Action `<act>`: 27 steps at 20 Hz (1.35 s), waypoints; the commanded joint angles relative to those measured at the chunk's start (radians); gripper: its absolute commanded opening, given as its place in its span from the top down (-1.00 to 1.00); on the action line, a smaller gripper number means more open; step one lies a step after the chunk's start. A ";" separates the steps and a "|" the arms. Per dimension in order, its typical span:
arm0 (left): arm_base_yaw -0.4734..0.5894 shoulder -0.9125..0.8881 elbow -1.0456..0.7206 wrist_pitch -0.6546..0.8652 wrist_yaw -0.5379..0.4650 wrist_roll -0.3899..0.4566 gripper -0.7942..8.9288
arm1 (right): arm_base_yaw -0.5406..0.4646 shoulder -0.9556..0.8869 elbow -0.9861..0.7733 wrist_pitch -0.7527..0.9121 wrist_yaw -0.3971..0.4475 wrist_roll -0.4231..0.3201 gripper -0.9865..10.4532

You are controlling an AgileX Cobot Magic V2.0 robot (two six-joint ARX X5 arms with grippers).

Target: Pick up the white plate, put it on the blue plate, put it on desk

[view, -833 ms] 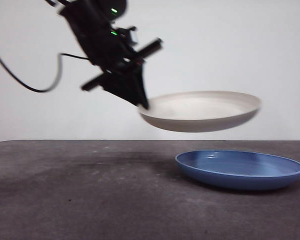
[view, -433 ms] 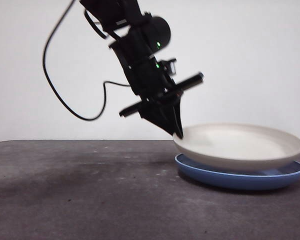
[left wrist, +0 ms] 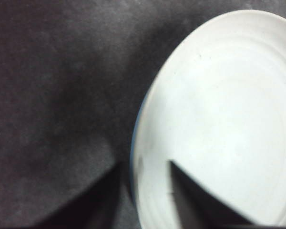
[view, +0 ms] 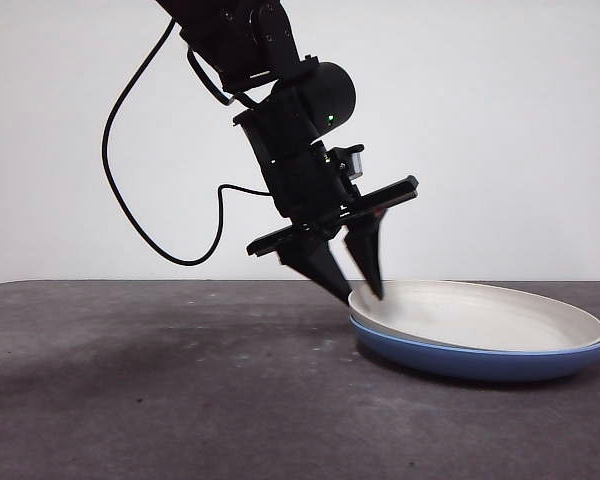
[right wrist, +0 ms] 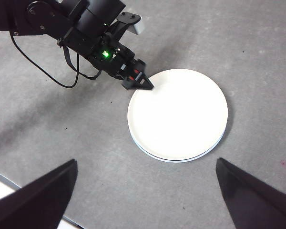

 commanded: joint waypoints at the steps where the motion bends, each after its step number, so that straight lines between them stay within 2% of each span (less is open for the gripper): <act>1: -0.012 0.024 0.038 -0.005 0.001 0.003 0.00 | 0.003 0.005 0.019 0.008 0.002 0.010 0.01; 4: -0.013 0.024 0.095 -0.066 0.002 0.015 0.00 | 0.003 0.006 0.019 0.008 0.005 0.011 0.01; 10: -0.001 0.004 0.347 -0.307 0.001 0.113 0.00 | 0.003 0.006 0.017 0.003 0.076 0.010 0.01; 14: 0.033 -0.145 0.373 -0.287 0.002 0.115 0.00 | 0.003 0.006 0.015 0.003 0.084 0.010 0.01; 20: 0.138 -0.401 0.370 -0.391 0.002 0.165 0.01 | 0.003 0.007 0.010 0.003 0.084 0.010 0.01; 23: 0.203 -0.510 0.317 -0.455 0.069 0.183 0.01 | 0.003 0.006 -0.005 0.005 0.084 0.008 0.01; 24: 0.219 -0.556 0.266 -0.454 0.105 0.188 0.01 | 0.003 0.006 -0.014 0.009 0.084 0.006 0.01; 27: 0.236 -0.726 0.013 -0.398 0.107 0.205 0.01 | 0.003 0.007 -0.051 0.014 0.083 0.005 0.01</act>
